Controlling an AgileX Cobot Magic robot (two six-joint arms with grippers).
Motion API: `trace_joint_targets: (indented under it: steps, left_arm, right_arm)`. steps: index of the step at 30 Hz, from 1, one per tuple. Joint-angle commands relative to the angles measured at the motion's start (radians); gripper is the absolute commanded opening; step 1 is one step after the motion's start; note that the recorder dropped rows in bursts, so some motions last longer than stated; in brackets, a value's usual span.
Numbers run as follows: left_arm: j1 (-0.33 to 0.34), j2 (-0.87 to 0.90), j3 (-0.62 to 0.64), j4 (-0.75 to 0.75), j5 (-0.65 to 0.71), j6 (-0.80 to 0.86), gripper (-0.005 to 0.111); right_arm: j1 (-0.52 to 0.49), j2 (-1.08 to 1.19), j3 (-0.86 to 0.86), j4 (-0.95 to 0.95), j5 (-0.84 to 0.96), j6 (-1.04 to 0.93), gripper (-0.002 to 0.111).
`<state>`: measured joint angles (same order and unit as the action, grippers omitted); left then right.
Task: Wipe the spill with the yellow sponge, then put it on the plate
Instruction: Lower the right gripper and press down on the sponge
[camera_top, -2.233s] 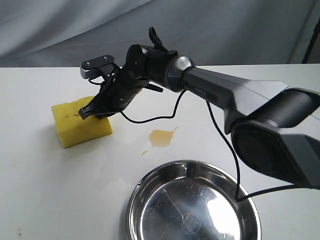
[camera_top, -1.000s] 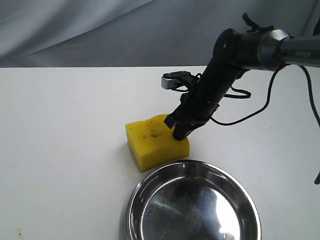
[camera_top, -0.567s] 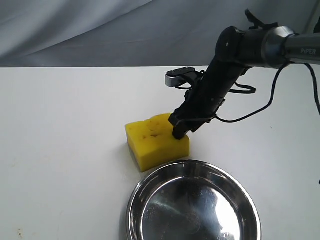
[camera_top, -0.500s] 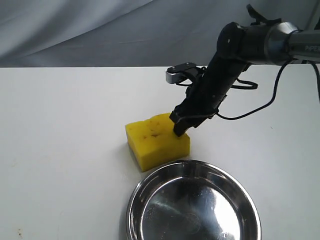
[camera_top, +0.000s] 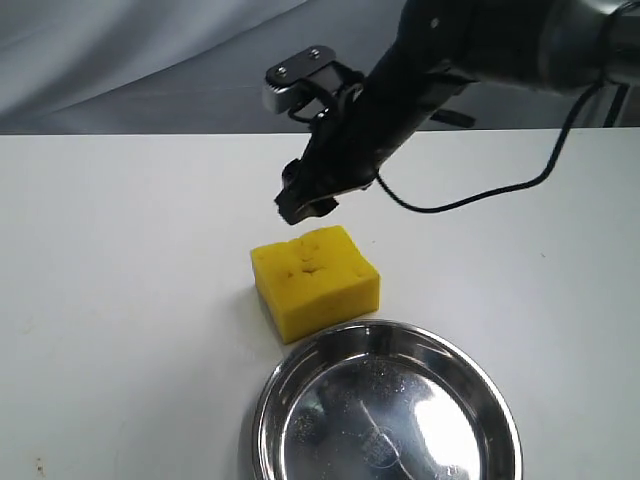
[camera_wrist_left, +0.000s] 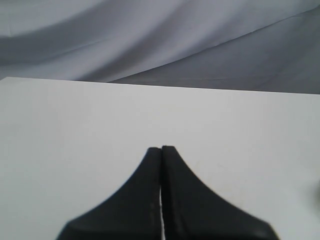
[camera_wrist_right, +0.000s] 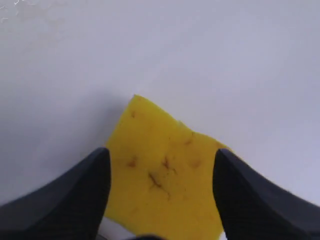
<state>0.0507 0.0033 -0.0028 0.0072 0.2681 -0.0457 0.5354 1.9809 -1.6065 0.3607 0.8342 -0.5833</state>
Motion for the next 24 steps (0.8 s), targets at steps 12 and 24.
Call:
trace_joint_targets:
  steps: [12,24]
  left_arm:
    - [0.003,-0.003,0.003,-0.007,-0.002,-0.001,0.0]
    - [0.003,-0.003,0.003,-0.007,-0.002,-0.001,0.0]
  right_arm:
    - [0.055,0.224,0.004,-0.197,0.007,0.106,0.047]
    - [0.146,0.242,0.004,-0.197,0.007,0.083,0.0]
